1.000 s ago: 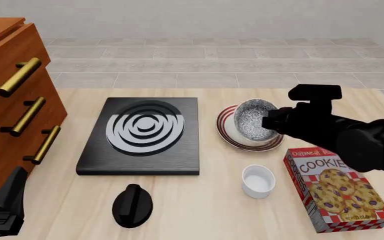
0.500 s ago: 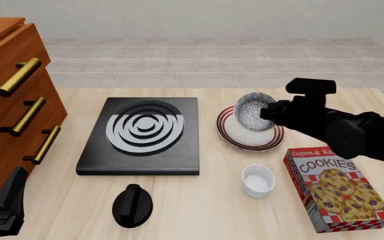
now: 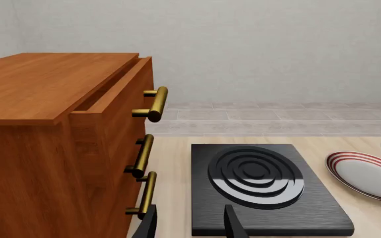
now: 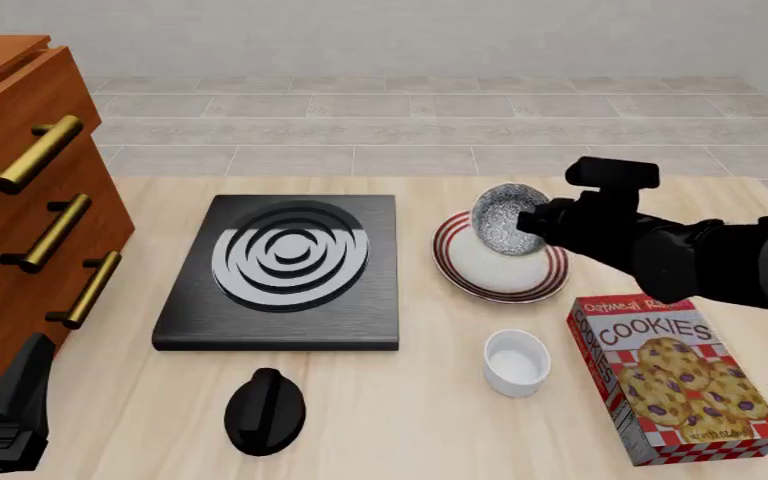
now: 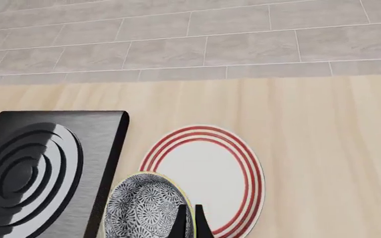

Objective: Pick the akita bowl next to the ramekin and place it on the plate.

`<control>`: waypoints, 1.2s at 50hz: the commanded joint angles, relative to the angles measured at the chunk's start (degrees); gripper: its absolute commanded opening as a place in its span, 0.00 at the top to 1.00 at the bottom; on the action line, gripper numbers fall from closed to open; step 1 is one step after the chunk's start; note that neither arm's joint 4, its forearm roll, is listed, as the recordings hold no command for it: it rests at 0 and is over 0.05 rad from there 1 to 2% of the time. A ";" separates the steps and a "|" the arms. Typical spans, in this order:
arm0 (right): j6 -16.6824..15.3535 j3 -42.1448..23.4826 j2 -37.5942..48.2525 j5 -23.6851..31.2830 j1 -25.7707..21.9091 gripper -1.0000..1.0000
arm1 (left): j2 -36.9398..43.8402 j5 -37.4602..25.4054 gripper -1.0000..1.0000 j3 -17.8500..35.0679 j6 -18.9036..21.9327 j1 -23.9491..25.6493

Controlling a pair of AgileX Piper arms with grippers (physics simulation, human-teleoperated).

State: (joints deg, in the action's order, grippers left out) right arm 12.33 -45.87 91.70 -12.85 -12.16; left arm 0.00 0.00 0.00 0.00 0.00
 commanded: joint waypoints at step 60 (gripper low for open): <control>1.23 -11.81 20.18 -6.25 4.03 1.00 | 0.00 0.00 0.00 0.00 0.00 0.00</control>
State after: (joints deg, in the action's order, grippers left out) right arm 13.26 -56.07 110.02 -18.80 -8.00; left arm 0.00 0.00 0.00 0.00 0.00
